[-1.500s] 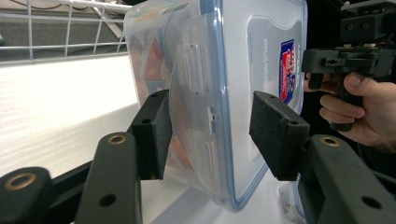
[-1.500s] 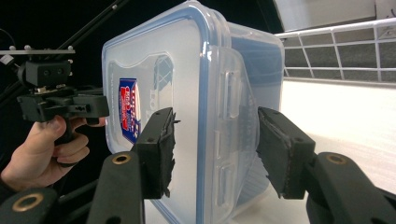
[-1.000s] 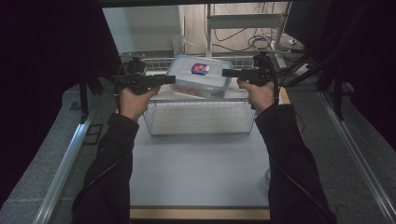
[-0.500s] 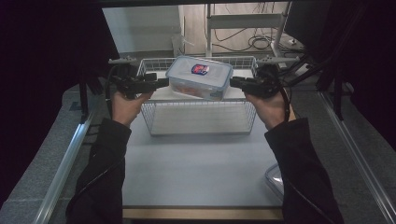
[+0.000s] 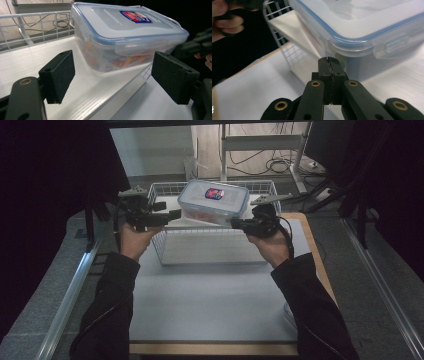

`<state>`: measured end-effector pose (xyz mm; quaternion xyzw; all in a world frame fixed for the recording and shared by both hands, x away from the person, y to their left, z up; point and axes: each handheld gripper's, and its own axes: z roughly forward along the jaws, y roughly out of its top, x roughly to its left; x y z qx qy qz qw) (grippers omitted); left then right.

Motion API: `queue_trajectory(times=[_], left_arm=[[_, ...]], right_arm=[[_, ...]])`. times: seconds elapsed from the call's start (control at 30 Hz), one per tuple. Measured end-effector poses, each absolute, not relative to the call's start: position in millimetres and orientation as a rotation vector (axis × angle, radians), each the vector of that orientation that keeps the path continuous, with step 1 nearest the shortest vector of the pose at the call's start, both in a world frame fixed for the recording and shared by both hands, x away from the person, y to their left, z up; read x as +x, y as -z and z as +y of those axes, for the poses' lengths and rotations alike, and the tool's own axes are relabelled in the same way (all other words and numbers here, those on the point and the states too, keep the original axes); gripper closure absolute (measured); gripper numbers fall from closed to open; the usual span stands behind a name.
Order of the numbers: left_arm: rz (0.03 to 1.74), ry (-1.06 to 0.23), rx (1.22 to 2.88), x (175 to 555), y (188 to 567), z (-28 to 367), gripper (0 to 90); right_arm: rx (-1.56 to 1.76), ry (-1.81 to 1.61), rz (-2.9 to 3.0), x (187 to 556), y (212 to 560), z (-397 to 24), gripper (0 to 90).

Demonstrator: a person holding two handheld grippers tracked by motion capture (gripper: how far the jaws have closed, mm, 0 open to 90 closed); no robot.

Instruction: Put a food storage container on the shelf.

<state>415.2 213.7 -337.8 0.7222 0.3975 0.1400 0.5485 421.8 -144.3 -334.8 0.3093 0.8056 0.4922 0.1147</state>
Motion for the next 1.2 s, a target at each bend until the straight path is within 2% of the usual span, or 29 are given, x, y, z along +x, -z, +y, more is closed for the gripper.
queue_trajectory(times=[0.27,0.37,0.43,0.47,0.5,0.53,0.57,0.73,0.8,1.0,1.2], left_arm=[[0.943,-0.366,1.762,416.0,339.9,203.6,20.3],[0.952,-0.389,1.779,416.2,340.1,199.5,23.3],[0.960,-0.416,1.784,415.6,340.1,198.0,30.2],[0.963,-0.427,1.786,415.4,340.2,197.7,30.2],[0.967,-0.442,1.789,415.3,340.2,197.4,38.2],[0.977,-0.462,1.793,415.5,340.2,197.2,38.2],[0.994,-0.478,1.789,416.3,340.1,196.8,43.1],[1.078,-0.531,1.764,427.9,339.3,192.7,72.2],[1.115,-0.555,1.763,436.1,340.4,187.9,78.5],[1.157,-0.520,1.782,454.7,346.2,174.1,82.2],[1.169,-0.482,1.757,451.6,347.6,177.2,83.9]], right_arm=[[0.996,-1.391,2.284,439.4,334.0,-158.5,89.6],[1.035,-1.365,2.262,446.5,335.5,-162.5,89.6],[1.055,-1.368,2.242,446.9,335.1,-168.7,89.6],[1.055,-1.368,2.242,446.9,335.1,-168.7,89.6],[1.068,-1.363,2.214,445.4,333.6,-174.1,89.6],[1.068,-1.363,2.214,445.4,333.6,-174.1,89.6],[1.079,-1.347,2.194,445.6,333.0,-176.4,89.6],[1.137,-1.284,2.137,455.4,331.4,-177.6,89.5],[1.172,-1.254,2.109,462.8,331.8,-174.4,89.1],[1.228,-1.229,2.094,476.5,335.7,-165.9,89.6],[1.229,-1.232,2.106,478.4,338.4,-158.6,89.7]])
